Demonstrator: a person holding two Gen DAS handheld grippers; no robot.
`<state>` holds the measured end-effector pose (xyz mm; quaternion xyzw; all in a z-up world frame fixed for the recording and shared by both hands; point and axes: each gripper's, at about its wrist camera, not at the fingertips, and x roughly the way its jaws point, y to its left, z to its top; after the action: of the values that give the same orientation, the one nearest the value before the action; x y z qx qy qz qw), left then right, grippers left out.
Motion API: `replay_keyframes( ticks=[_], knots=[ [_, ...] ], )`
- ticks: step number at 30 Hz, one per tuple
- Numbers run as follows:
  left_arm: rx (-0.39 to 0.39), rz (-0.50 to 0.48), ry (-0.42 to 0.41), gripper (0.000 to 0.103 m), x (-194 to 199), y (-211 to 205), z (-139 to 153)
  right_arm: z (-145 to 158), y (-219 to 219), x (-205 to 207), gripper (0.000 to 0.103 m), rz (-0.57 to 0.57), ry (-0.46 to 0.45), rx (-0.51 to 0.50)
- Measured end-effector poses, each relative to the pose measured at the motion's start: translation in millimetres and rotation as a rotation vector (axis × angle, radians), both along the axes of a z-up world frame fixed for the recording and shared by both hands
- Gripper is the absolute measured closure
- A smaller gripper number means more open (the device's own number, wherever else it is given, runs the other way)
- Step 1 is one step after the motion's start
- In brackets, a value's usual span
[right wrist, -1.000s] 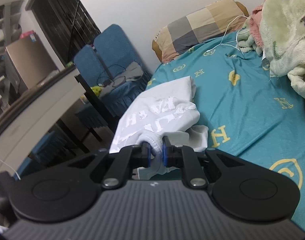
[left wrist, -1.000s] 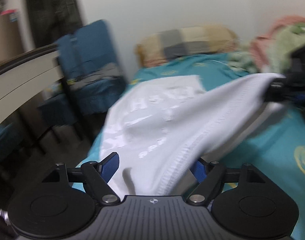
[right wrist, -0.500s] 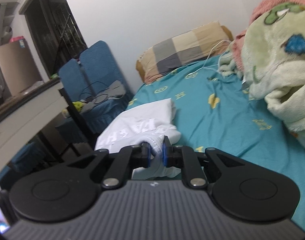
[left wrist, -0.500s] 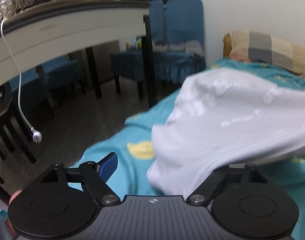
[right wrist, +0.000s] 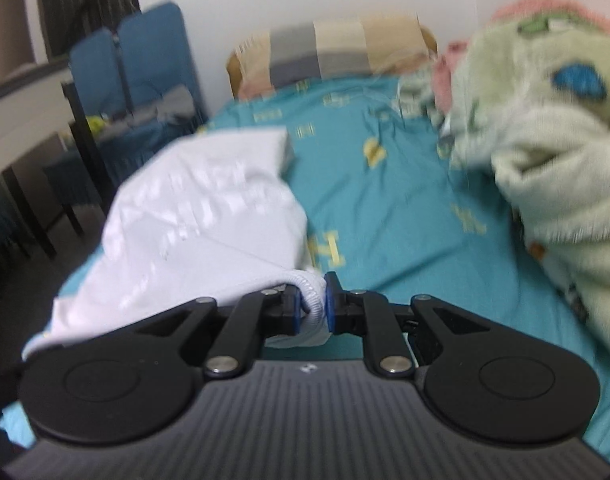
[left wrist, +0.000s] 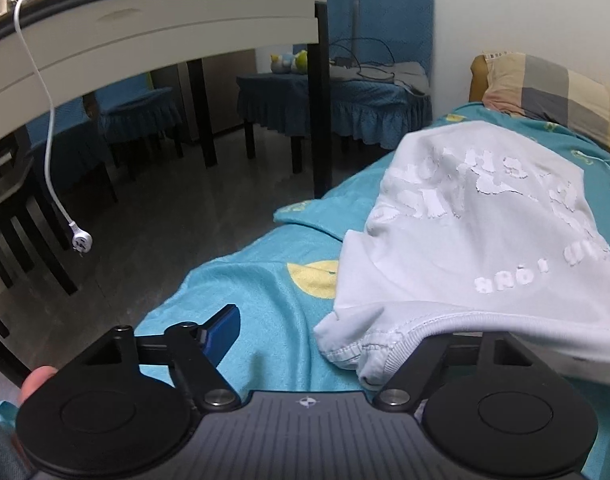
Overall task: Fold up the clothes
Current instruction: 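Lift the T-shirt with both grippers and shake it open, then raise the held T-shirt high with both grippers to unfold it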
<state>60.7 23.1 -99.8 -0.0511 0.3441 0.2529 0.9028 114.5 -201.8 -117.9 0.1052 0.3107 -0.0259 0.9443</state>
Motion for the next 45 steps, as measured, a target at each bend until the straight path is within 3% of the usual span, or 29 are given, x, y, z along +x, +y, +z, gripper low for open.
replay_keyframes(
  ticks=[9,13,18,21,28,36,40,45],
  knots=[
    [-0.049,-0.011,0.048,0.029,7,-1,-19,-25,-11,2,0.086,-0.017,0.153,0.090],
    [-0.095,-0.030,0.039,0.042,11,4,-17,-31,-14,2,0.087,-0.047,0.182,0.119],
    [-0.167,-0.068,-0.001,0.060,15,9,-3,-10,-11,-11,0.088,-0.067,0.075,0.095],
    [-0.163,-0.102,-0.058,0.069,18,12,19,10,-9,-21,0.088,-0.086,-0.013,0.098],
    [-0.113,-0.202,-0.276,0.091,15,26,104,75,9,-50,0.089,-0.101,-0.330,0.016],
    [-0.052,-0.277,-0.578,0.093,-11,41,239,183,29,-71,0.090,-0.157,-0.596,0.017],
    [-0.030,-0.324,-0.677,0.094,-33,47,308,242,29,-96,0.090,-0.157,-0.711,0.065],
    [-0.058,-0.383,-0.790,0.094,-73,56,396,314,27,-148,0.090,-0.145,-0.882,0.136]
  ],
)
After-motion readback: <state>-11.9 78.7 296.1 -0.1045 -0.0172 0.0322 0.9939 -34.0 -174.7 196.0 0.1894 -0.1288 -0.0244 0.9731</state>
